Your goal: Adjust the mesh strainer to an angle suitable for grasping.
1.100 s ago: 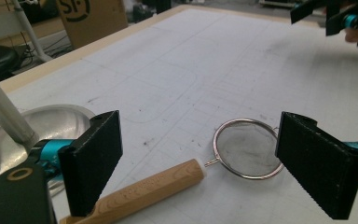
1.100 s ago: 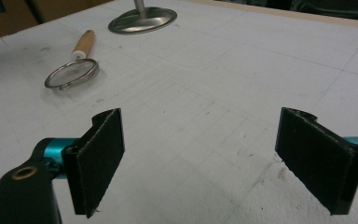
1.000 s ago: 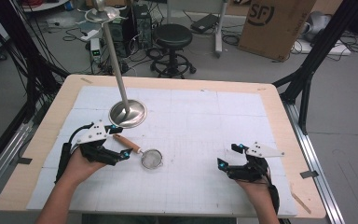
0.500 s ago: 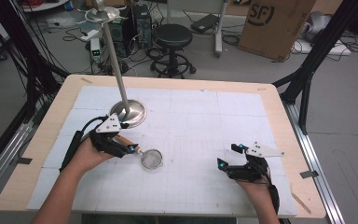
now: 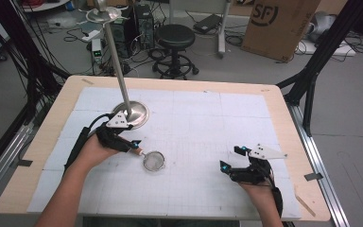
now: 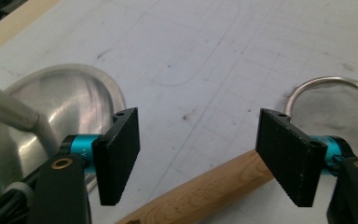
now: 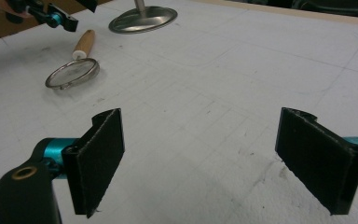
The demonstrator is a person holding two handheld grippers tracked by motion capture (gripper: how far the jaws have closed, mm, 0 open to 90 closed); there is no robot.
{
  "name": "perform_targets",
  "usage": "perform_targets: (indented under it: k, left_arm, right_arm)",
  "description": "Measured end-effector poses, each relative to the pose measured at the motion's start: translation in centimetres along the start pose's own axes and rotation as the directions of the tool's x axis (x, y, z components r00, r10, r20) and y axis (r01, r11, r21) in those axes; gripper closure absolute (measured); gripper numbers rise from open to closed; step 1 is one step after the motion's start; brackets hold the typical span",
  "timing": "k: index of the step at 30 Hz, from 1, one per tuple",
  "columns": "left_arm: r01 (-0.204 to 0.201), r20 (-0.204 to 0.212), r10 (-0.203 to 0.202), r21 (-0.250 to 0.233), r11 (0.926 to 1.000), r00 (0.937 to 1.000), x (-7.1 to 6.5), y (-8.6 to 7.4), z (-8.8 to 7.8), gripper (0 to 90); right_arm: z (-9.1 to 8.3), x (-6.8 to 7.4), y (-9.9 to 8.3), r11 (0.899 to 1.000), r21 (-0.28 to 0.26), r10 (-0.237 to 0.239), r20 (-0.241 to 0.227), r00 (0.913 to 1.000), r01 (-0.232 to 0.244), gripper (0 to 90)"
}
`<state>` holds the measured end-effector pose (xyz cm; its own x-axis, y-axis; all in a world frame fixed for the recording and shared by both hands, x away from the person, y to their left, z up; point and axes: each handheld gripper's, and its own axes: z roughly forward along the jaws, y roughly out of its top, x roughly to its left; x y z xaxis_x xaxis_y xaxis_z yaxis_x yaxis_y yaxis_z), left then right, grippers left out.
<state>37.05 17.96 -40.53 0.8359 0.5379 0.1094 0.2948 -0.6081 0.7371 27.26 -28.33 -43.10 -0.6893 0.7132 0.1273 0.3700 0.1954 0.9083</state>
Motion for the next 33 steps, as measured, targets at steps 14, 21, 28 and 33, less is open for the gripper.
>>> perform_targets:
  k: [14,21,28,33]
  left_arm:
    - [0.059,-0.059,-0.053,0.098,0.9935,0.9969,1.1,-1.2,1.9,64.4]
    - [0.084,-0.056,-0.078,0.131,0.9877,0.9954,1.0,-1.3,2.1,80.5]
    - [0.096,-0.038,-0.091,0.143,0.9851,0.9951,1.0,-1.4,1.6,85.1]
    - [0.082,-0.018,-0.08,0.151,0.9851,0.9966,0.6,-1.3,1.1,85.1]
  right_arm:
    - [0.0,0.0,-0.1,1.0,0.004,0.005,-0.004,1.0,-0.005,14.5]
    - [0.0,0.0,-0.1,1.0,0.001,0.009,-0.01,0.9999,-0.009,14.5]
    - [0.0,0.0,0.0,1.0,0.0,0.011,-0.012,0.9999,-0.011,14.5]
    - [0.0,0.1,0.0,1.0,-0.001,0.013,-0.015,0.9998,-0.013,14.5]
